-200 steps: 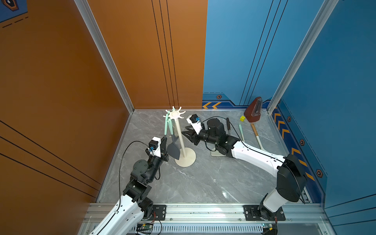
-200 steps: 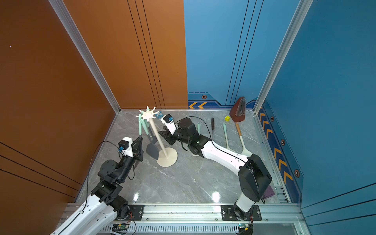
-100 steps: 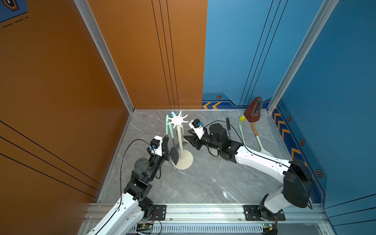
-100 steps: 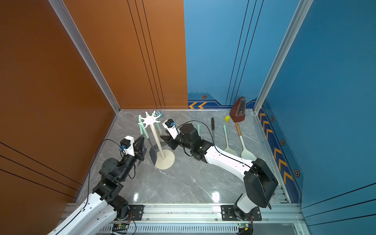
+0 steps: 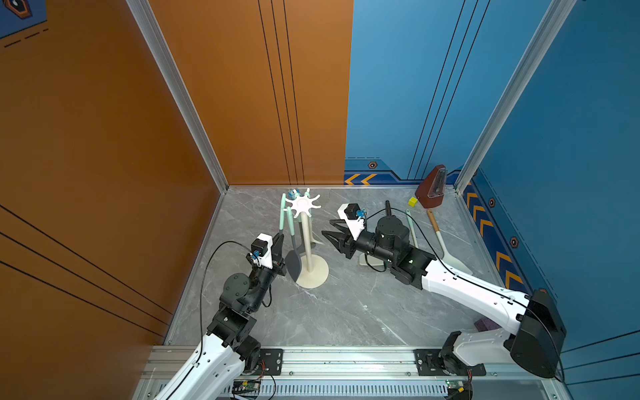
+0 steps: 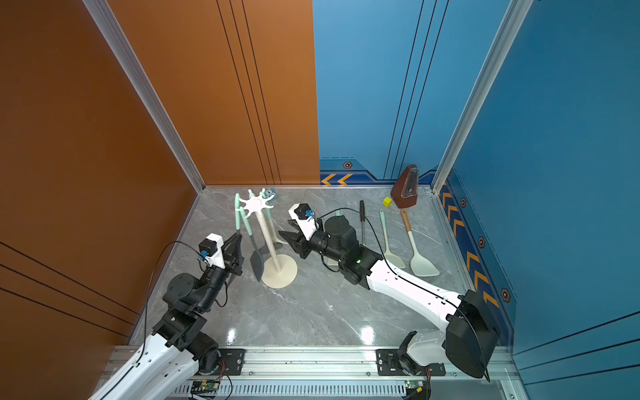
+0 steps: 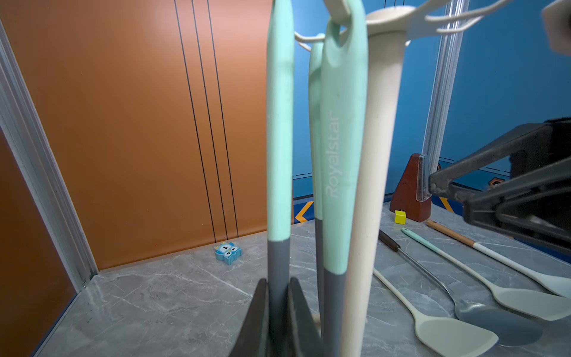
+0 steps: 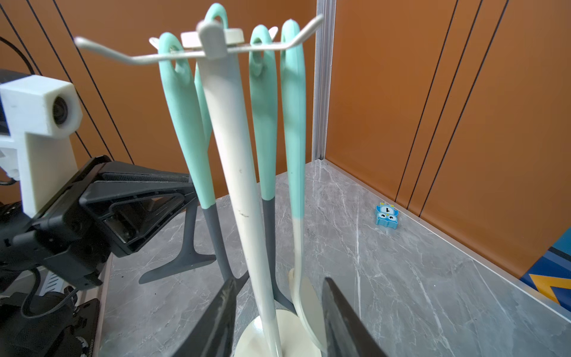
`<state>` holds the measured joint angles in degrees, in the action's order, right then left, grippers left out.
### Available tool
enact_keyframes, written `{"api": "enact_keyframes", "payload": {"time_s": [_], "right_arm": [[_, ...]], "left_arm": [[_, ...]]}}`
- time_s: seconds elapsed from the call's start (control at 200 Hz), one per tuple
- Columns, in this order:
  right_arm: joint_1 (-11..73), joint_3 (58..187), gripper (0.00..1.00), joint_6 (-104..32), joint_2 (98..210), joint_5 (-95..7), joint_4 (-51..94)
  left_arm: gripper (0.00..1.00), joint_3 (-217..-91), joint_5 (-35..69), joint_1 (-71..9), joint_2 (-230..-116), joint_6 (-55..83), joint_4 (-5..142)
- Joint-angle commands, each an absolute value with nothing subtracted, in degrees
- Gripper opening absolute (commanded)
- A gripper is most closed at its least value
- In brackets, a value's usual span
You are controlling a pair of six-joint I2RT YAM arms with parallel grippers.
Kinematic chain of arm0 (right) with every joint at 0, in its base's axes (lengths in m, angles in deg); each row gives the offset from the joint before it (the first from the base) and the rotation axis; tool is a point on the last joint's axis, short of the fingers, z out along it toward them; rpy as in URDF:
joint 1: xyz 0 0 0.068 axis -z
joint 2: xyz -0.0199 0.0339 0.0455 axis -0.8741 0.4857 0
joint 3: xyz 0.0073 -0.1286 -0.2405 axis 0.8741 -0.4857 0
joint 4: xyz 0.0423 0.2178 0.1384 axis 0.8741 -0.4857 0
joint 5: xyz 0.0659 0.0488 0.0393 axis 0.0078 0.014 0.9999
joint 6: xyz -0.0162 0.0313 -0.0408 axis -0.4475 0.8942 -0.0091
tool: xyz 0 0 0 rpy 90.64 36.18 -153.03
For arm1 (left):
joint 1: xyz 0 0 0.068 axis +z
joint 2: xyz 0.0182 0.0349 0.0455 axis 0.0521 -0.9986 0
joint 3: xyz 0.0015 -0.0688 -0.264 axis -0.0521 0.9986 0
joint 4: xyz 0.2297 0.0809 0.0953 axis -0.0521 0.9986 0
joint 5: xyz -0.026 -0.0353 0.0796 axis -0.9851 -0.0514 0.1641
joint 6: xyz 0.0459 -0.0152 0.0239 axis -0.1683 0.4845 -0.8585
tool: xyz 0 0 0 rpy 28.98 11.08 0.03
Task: Take the spatula off the kitchen utensil rack
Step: Take off the spatula from the rack, then place the spatula at the center of the board.
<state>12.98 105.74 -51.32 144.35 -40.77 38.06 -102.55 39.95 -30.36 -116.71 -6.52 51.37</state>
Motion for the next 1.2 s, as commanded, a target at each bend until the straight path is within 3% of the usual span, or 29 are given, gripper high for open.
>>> {"api": "enact_keyframes", "payload": {"time_s": [0.0, 0.405, 0.836, 1.196], "right_arm": [[12.3, 107.8, 0.46, -50.2, 146.2, -39.0, 39.5], [11.1, 109.0, 0.47, -51.0, 146.3, -40.3, 38.1], [12.2, 105.9, 0.47, -51.7, 143.1, -42.6, 36.8], [14.3, 103.6, 0.47, -51.5, 141.4, -42.1, 36.6]], "left_arm": [[0.00, -103.9, 41.2, -29.9, -114.2, -6.4, 45.8], [0.00, -102.9, 50.3, -29.8, -113.7, -8.7, 45.8], [0.00, -107.7, 64.0, -28.4, -124.3, -10.3, 45.9], [0.00, -116.6, 64.8, -18.9, -137.1, -5.1, 56.8]]}}
